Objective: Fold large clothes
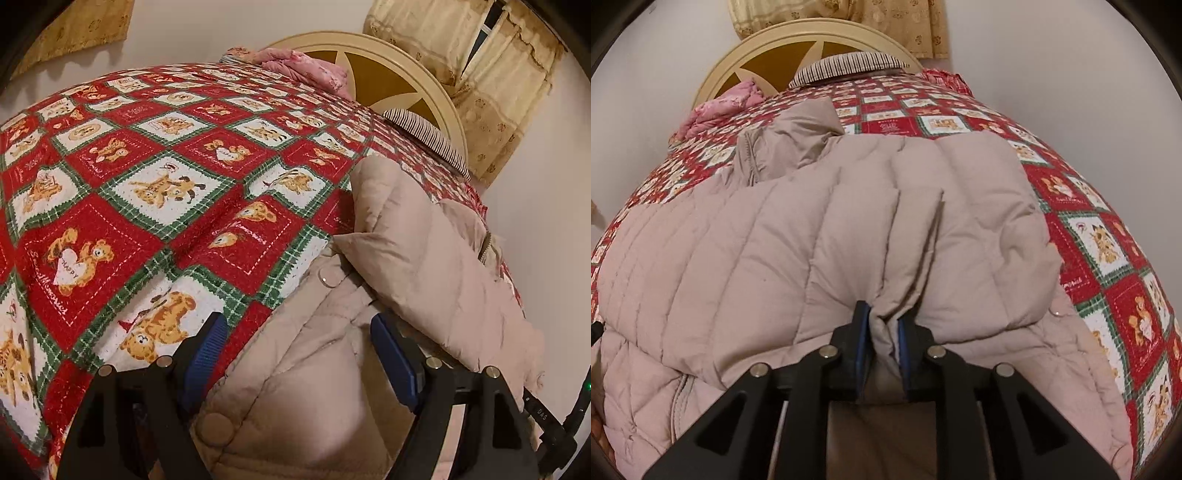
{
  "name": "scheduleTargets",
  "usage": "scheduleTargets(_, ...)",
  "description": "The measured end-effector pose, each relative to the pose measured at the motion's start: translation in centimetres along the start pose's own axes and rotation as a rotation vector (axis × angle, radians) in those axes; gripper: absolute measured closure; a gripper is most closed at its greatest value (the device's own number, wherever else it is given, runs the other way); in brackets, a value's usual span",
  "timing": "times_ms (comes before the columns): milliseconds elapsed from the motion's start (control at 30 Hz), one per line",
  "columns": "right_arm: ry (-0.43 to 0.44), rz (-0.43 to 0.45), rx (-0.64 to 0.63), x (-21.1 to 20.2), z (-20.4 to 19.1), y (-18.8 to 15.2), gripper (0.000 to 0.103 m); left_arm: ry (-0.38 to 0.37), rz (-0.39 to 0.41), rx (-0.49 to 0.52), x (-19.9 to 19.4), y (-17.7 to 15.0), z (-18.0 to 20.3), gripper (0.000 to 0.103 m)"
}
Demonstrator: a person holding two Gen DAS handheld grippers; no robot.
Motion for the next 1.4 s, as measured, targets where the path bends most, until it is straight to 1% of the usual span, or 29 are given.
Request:
scheduleTargets(100, 0.009, 0.005, 0.007, -0.1, 0.1, 0.0, 0.085, 0.104, -0.05, 0.09, 1.0, 0.1, 0.8, 0.022)
scheduleTargets(133, 0.014, 0.007, 0.012, -0.2, 0.0, 0.0, 0.085, 0.162, -0.075, 0.146, 1.5, 0.2, 1.5, 0.021)
scheduleTargets(167, 0.021, 0.008, 0.018, -0.1, 0.1, 0.0, 0.085, 0.197, -0.08, 0.188, 1.8, 0.4, 2.0, 0.021)
scheduleTargets(200, 0.031, 0.011, 0.026, -0.2, 0.2, -0.1, 0.085, 0.243, -0.069, 0.241, 2.3, 1.4, 2.8, 0.021)
scheduleTargets(233, 0.045, 0.014, 0.039, -0.2, 0.4, -0.1, 0.085, 0.275, -0.058, 0.258, 2.6, 2.3, 3.0, 0.021)
scheduleTargets(267, 0.055, 0.014, 0.048, -0.2, 0.6, -0.1, 0.085, 0.307, -0.042, 0.256, 3.0, 3.5, 2.9, 0.021)
scheduleTargets(300, 0.075, 0.014, 0.065, -0.2, 0.8, -0.1, 0.085, 0.357, -0.013, 0.232, 3.4, 5.3, 2.2, 0.021)
scheduleTargets(333, 0.093, 0.012, 0.082, -0.2, 1.0, -0.1, 0.085, 0.412, -0.005, 0.208, 3.5, 6.3, 1.2, 0.021)
scheduleTargets(400, 0.111, 0.008, 0.101, -0.2, 1.1, -0.2, 0.085, 0.535, -0.045, 0.121, 3.3, 7.4, -2.1, 0.021)
scheduleTargets(433, 0.112, 0.007, 0.104, -0.2, 1.1, -0.2, 0.085, 0.518, -0.078, 0.052, 3.1, 7.3, -4.1, 0.021)
scheduleTargets(467, 0.114, 0.006, 0.105, -0.2, 1.1, -0.2, 0.085, 0.466, -0.102, 0.014, 3.0, 6.9, -5.2, 0.021)
scheduleTargets(533, 0.115, 0.006, 0.104, -0.2, 1.0, -0.2, 0.084, 0.376, -0.144, -0.029, 2.3, 5.7, -6.7, 0.021)
scheduleTargets(567, 0.114, 0.007, 0.104, -0.2, 1.1, -0.2, 0.084, 0.339, -0.125, -0.046, 1.1, 5.2, -7.3, 0.021)
scheduleTargets(600, 0.115, 0.008, 0.105, -0.3, 1.1, -0.2, 0.084, 0.326, -0.095, -0.053, 0.2, 5.0, -7.0, 0.021)
scheduleTargets(633, 0.119, 0.01, 0.107, -0.3, 1.1, -0.2, 0.083, 0.308, -0.037, -0.054, -1.2, 5.2, -6.9, 0.021)
scheduleTargets(700, 0.133, 0.019, 0.122, -0.5, 1.1, -0.1, 0.078, 0.275, -0.009, -0.03, -1.8, 6.1, -5.3, 0.021)
scheduleTargets(767, 0.167, 0.044, 0.148, -1.3, 1.2, 0.1, 0.066, 0.193, -0.002, 0.027, -1.9, 7.6, -2.0, 0.021)
scheduleTargets(800, 0.191, 0.076, 0.172, -2.4, 1.4, 0.3, 0.055, 0.164, 0.003, 0.052, -2.0, 8.0, -0.7, 0.021)
scheduleTargets(833, 0.181, 0.127, 0.202, -3.8, 2.0, 0.7, 0.04, 0.12, 0.017, 0.108, -2.0, 8.8, 1.7, 0.021)
scheduleTargets(867, 0.155, 0.176, 0.228, -5.1, 2.7, 1.1, 0.031, 0.103, 0.031, 0.139, -2.0, 9.0, 3.0, 0.021)
scheduleTargets(900, 0.138, 0.221, 0.249, -6.3, 3.2, 1.5, 0.023, 0.084, 0.062, 0.196, -1.8, 9.6, 5.3, 0.021)
scheduleTargets(967, 0.127, 0.27, 0.256, -8.2, 3.8, 2.7, 0.021, 0.098, 0.089, 0.239, -0.9, 10.5, 7.5, 0.02)
scheduleTargets(1000, 0.106, 0.263, 0.238, -8.6, 3.8, 3.7, 0.021, 0.112, 0.085, 0.244, 0.3, 10.8, 9.0, 0.02)
scheduleTargets(1067, 0.075, 0.222, 0.2, -8.3, 3.2, 6.1, 0.021, 0.089, 0.054, 0.222, 2.6, 11.1, 10.6, 0.02)
scheduleTargets(1133, 0.074, 0.188, 0.193, -7.7, 2.6, 8.1, 0.021, 0.091, 0.032, 0.206, 5.3, 10.8, 11.7, 0.02)
scheduleTargets(1200, 0.101, 0.133, 0.192, -6.4, 0.9, 11.0, 0.021, 0.127, 0.029, 0.208, 7.5, 9.7, 11.9, 0.02)
scheduleTargets(1267, 0.138, 0.082, 0.189, -4.8, -0.6, 12.9, 0.021, 0.19, 0.05, 0.241, 9.3, 8.3, 11.5, 0.02)
scheduleTargets(1300, 0.157, 0.045, 0.183, -3.4, -1.8, 14.0, 0.021, 0.205, 0.052, 0.253, 9.7, 8.0, 11.4, 0.02)
scheduleTargets(1400, 0.144, -0.04, 0.151, 0.7, -5.0, 16.4, 0.021, 0.183, 0.073, 0.245, 9.6, 7.9, 11.1, 0.02)
Point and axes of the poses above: each gripper's, at about its wrist camera, not at the fingertips, and x roughly the way its jaws point, z to its right, y to its top, the point moved 7 cm from there along x, roughly the way its jaws point, and after that the axes turned 6 degrees about x, right-handed, at the moved point
